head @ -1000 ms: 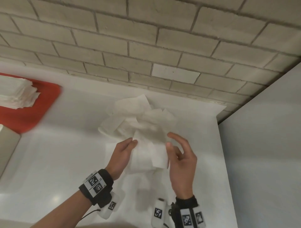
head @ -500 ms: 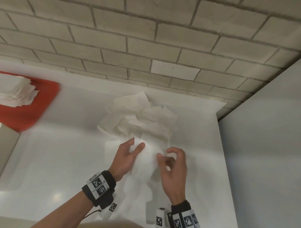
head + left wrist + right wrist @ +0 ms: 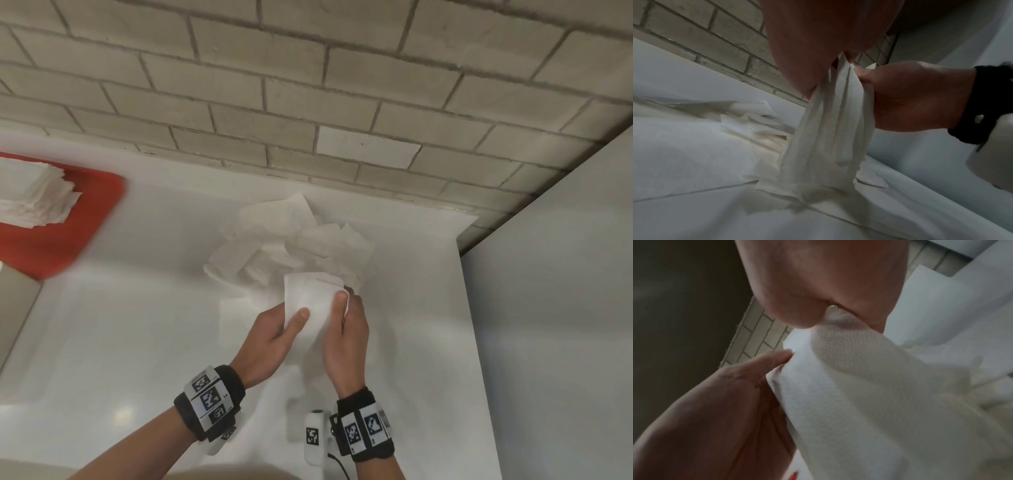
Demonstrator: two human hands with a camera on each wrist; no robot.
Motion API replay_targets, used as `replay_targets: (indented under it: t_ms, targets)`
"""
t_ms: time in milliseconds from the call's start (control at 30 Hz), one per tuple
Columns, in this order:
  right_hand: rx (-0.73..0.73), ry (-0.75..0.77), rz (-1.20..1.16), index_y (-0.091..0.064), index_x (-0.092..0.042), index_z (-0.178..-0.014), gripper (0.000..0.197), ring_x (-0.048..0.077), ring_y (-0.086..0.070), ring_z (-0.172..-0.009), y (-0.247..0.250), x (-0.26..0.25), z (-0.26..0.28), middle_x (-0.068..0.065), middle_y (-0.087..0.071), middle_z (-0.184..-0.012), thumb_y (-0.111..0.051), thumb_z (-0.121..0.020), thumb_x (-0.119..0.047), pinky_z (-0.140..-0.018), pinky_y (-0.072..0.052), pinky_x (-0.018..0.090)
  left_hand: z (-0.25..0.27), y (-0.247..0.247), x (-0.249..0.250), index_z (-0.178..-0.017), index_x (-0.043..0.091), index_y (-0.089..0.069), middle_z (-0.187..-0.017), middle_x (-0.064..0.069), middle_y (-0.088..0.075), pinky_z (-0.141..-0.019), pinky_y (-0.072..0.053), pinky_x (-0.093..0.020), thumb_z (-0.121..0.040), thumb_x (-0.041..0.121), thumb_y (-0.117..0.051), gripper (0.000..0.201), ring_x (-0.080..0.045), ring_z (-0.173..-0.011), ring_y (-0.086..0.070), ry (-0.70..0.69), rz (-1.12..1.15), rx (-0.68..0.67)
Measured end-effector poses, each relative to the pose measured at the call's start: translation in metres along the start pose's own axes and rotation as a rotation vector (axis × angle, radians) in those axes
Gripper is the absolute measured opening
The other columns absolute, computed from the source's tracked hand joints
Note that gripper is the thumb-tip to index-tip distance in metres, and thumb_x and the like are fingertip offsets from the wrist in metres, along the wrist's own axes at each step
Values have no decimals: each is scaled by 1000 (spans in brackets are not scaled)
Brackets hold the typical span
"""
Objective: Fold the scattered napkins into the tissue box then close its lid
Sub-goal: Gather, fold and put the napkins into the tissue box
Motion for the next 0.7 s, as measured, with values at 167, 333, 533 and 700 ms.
replay_targets:
  t_ms: [167, 333, 533, 700]
  targets:
    - [22, -47, -185, -66, -35, -110, 13, 9, -66, -111, 4, -1, -5, -3, -67, -118, -54, -113, -31, -96, -50, 25, 1, 0, 1, -120, 22, -74, -112, 7, -80, -94, -61, -45, -113, 41, -50, 32, -15, -106, -76, -12, 5, -19]
    - [72, -31, -167, -71, -37, -91, 17, 10, -65, -107, 3, 0, 4, -4, -60, -112, -67, -106, -33, -93, -48, 14, -3, 0, 7, -110, 25, -71, -101, 15, -74, -88, -54, -36, -111, 55, -44, 40, -5, -96, -70, -53, 11, 58]
    - [295, -120, -187, -73, -28, -90, 20, 5, -66, -92, -5, -3, 7, -8, -71, -94, -66, -107, -36, -77, -45, 12, -5, -7, 11, -83, 18, -53, -73, 12, -45, -67, -38, -30, -114, 39, -45, 38, -8, -69, -41, -141, -11, 177]
    - [332, -135, -220, -76, -22, -93, 23, 9, -69, -89, -4, -9, -1, -8, -75, -91, -66, -106, -38, -75, -47, 15, -4, -8, 12, -75, 13, -38, -68, 11, -33, -61, -31, -31, -114, 33, -50, 45, -8, -64, -32, -151, -7, 205]
Point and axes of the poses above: each hand's wrist, its own z-axis away from the middle knuckle, its own y-axis out of the back of the hand, x = y × z, the point moved 1 cm from there along -z, towards the middle knuckle
